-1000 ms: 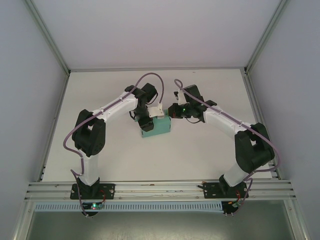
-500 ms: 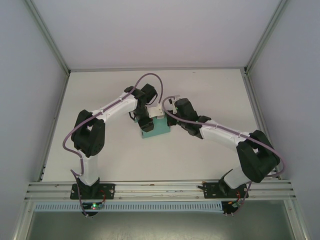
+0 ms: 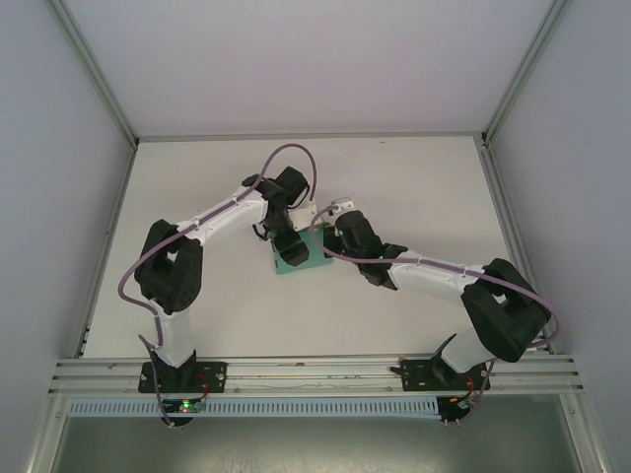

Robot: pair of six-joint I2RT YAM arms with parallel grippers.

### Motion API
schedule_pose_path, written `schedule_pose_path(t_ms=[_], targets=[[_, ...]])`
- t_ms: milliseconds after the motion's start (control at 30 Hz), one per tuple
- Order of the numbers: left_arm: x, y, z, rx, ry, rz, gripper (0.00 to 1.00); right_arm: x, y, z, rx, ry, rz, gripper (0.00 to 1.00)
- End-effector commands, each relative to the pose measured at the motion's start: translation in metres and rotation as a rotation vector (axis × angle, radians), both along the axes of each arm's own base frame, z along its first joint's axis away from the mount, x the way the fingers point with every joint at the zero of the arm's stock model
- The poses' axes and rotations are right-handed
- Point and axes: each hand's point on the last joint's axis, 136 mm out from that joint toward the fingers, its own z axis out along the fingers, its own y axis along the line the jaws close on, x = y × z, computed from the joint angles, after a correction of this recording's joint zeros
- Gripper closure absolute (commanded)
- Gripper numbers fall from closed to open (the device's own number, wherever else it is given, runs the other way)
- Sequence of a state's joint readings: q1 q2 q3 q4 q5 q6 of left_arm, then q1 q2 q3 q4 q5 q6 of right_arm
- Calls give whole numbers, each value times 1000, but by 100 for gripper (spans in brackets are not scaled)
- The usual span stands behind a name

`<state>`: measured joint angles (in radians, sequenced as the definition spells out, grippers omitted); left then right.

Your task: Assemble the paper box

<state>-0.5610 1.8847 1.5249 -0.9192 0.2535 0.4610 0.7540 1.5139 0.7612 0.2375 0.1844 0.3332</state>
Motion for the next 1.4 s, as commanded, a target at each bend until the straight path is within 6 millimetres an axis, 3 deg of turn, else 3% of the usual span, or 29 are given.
schedule_pose_path(t_ms=[0, 167, 333, 500, 633, 767, 867, 1000, 1200, 1300, 1367], targets=[[9, -13, 34, -99, -109, 80, 0, -72, -31, -102, -254, 330, 91, 100], [9, 4, 54, -116, -180, 259, 0, -71, -27, -97, -258, 305, 83, 100], [5, 53, 60, -8, -247, 564, 0, -69, -27, -92, -265, 282, 57, 100], [-18, 78, 64, -15, -220, 742, 13, -61, -48, -81, -305, 224, -60, 100], [-29, 77, 56, -25, -193, 706, 34, -66, -46, -73, -293, 195, -55, 100], [-32, 71, 45, -23, -184, 626, 41, -69, -39, -69, -283, 182, -24, 100], [-22, 68, 49, -31, -225, 603, 54, -68, -38, -70, -293, 187, -18, 100], [-25, 61, 51, -53, -199, 583, 55, -69, -37, -71, -311, 189, -26, 100], [-32, 69, 51, -44, -195, 610, 55, -71, -34, -71, -340, 195, -18, 100], [-35, 69, 46, -40, -182, 604, 64, -71, -34, -71, -342, 203, -22, 100], [-35, 69, 41, -29, -170, 615, 76, -71, -34, -69, -352, 207, -26, 100]])
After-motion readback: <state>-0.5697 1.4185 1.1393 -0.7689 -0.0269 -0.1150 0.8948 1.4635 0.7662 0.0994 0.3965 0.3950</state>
